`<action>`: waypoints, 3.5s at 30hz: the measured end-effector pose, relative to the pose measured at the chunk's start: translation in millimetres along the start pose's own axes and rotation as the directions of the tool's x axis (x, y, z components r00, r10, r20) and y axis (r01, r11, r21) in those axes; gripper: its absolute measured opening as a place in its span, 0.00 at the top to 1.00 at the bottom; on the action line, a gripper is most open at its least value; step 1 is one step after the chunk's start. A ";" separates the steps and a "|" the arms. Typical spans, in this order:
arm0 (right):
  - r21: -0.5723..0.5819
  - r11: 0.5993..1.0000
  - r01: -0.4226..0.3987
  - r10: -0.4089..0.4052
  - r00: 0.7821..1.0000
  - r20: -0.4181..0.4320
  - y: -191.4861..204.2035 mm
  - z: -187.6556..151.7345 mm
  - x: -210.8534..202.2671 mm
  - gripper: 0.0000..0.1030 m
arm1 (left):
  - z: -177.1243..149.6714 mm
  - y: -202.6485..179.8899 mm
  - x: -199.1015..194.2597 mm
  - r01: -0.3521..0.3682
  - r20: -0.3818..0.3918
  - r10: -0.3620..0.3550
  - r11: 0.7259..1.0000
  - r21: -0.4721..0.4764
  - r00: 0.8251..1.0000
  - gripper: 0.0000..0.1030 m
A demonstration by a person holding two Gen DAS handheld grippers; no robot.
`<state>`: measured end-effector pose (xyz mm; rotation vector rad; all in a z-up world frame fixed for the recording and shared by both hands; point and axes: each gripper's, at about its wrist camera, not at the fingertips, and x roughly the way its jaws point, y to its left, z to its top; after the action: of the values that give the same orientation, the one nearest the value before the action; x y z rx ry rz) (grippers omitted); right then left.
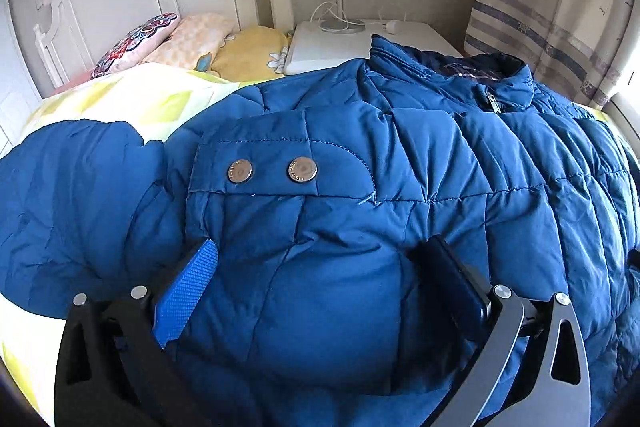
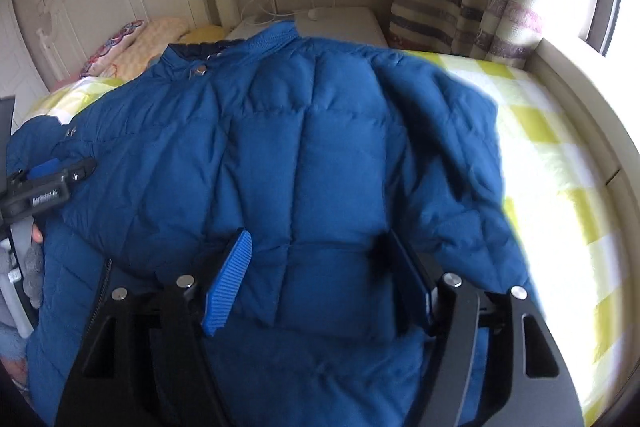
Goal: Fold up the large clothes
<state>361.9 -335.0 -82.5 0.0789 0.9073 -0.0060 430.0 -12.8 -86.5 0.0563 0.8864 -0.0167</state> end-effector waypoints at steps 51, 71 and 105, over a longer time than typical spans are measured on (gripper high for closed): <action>0.131 0.991 0.007 -0.027 0.988 0.152 -20.9 74.2 30.5 0.40 | -0.1 20.2 -16.0 0.081 0.124 -0.068 0.992 -0.099 0.990 0.04; -0.180 0.983 -0.039 0.036 0.999 -0.024 57.2 14.4 19.7 0.23 | 0.5 19.2 -13.8 0.073 0.110 -0.062 0.993 -0.096 0.992 0.04; -0.036 0.998 -0.050 0.051 0.998 0.025 9.7 -12.0 3.1 0.13 | -78.0 448.2 -77.9 0.248 0.306 0.071 0.430 -0.868 0.949 0.84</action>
<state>354.7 -324.3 -91.7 0.0690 0.8790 0.0558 337.4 438.4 -56.4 -1.0205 0.4812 0.3588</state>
